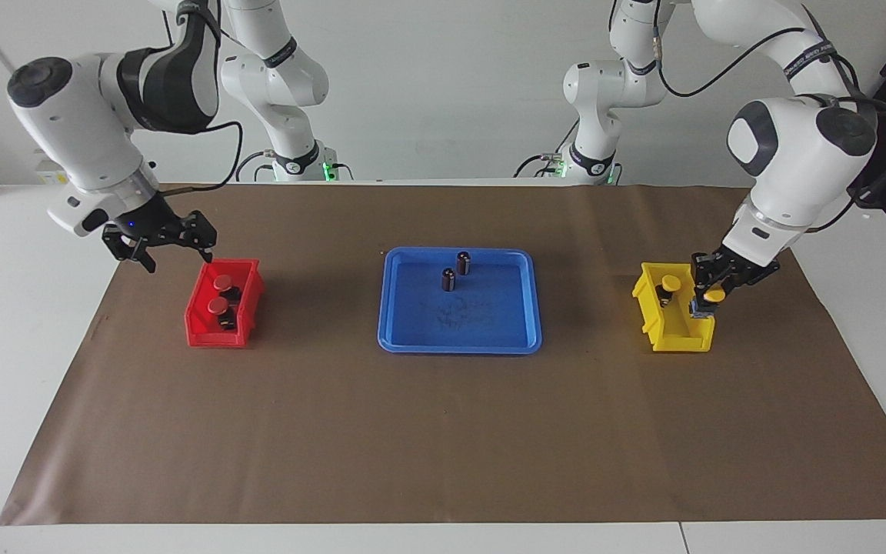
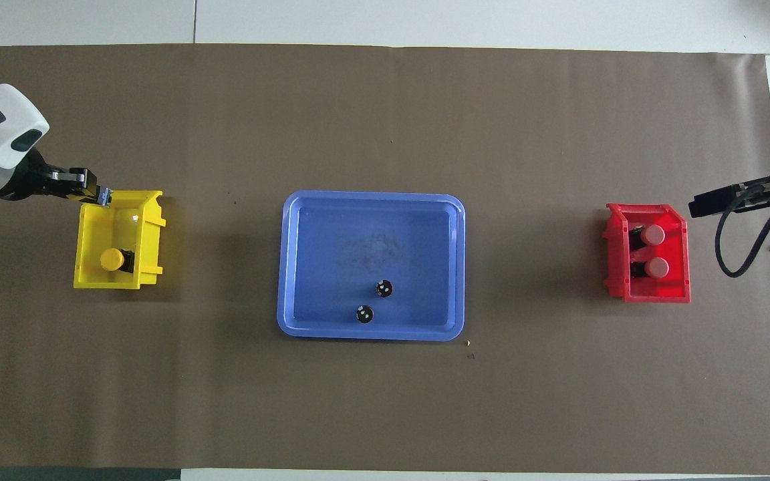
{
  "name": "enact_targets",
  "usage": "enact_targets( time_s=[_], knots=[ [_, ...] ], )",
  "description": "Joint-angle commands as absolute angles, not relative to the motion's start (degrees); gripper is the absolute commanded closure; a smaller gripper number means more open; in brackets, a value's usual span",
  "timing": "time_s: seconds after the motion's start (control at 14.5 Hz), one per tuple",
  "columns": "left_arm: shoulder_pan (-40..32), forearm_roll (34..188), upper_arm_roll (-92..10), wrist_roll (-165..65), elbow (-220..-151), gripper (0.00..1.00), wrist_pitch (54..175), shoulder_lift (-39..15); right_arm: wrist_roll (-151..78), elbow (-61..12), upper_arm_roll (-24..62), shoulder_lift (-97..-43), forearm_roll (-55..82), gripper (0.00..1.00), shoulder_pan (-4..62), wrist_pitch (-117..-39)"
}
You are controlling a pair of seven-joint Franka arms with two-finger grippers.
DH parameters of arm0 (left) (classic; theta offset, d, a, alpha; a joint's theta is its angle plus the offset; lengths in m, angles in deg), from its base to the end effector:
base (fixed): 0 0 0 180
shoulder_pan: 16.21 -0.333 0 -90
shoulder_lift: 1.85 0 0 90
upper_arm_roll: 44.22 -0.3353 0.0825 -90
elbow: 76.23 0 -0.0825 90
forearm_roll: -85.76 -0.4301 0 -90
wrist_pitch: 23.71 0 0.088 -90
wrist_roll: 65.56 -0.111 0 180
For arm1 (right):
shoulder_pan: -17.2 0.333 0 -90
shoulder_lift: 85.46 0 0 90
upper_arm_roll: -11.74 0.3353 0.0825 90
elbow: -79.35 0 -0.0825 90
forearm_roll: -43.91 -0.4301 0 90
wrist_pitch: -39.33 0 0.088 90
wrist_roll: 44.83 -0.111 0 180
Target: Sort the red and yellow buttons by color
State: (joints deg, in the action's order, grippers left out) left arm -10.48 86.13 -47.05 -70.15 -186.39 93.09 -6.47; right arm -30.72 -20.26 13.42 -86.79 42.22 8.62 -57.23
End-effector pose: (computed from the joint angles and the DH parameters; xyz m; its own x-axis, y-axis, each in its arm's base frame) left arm 0.6253 -0.0326 0.4474 0.9912 -0.1277 0.0354 -0.1278 -0.9918 -0.0009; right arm 0.5929 -0.0686 0.5763 0.9923 0.1221 -0.0222 0.1212 -0.9920 -0.0350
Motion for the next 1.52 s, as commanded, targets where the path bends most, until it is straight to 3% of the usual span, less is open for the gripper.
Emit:
enact_targets(
  time_s=[0.0,0.14,0.55,0.62,0.69,0.76,0.97,1.03,1.1,1.31,1.45],
  knots=[
    [-11.5,85.9,-46.7,-71.6,-191.9,0.99,97.1,-3.9,-31.6,-13.3,13.3,-85.4,42.0,0.0,7.6,-50.3],
    [-12.6,85.9,-46.7,-72.1,-194.8,0.99,99.9,-3.9,-32.1,-10.4,13.3,-84.7,42.4,0.0,7.7,-47.9],
    [-13.0,86.0,-46.7,-71.9,-199.5,0.96,107.4,-5.8,-35.7,-12.8,9.4,-85.5,42.7,0.0,11.0,-47.9],
    [-13.0,86.0,-46.7,-71.9,-199.5,0.82,107.8,-6.1,-35.9,-13.3,9.4,-86.1,42.7,0.0,10.9,-48.0],
    [-13.1,85.9,-46.7,-71.8,-199.2,0.37,107.9,-6.2,-36.0,-13.4,9.3,-86.0,42.8,0.0,11.0,-48.1],
    [-13.1,85.9,-46.7,-71.8,-198.4,0.3,107.0,-6.3,-36.6,-13.4,9.3,-86.0,42.8,0.0,11.0,-47.8],
    [-12.4,86.0,-46.7,-71.4,-191.0,0.28,97.1,-5.9,-37.9,-13.4,9.3,-85.9,42.5,0.0,10.4,-48.1],
    [-12.2,86.0,-46.6,-71.4,-185.9,0.2,90.7,-5.9,-37.9,-13.4,9.4,-85.9,42.5,0.0,10.9,-48.4],
    [-12.1,85.9,-46.2,-71.8,-180.7,0.0,84.9,-5.9,-37.7,-13.5,9.5,-86.0,42.5,0.0,11.2,-47.9],
    [-11.7,86.7,-44.5,-71.4,-166.4,0.0,70.1,-5.8,-37.6,-13.7,10.0,-86.2,42.4,0.0,11.3,-47.8],
    [-10.9,86.7,-44.3,-71.3,-162.5,0.0,67.0,-5.3,-37.6,-13.7,10.0,-86.1,42.4,0.0,11.0,-47.8]
  ],
)
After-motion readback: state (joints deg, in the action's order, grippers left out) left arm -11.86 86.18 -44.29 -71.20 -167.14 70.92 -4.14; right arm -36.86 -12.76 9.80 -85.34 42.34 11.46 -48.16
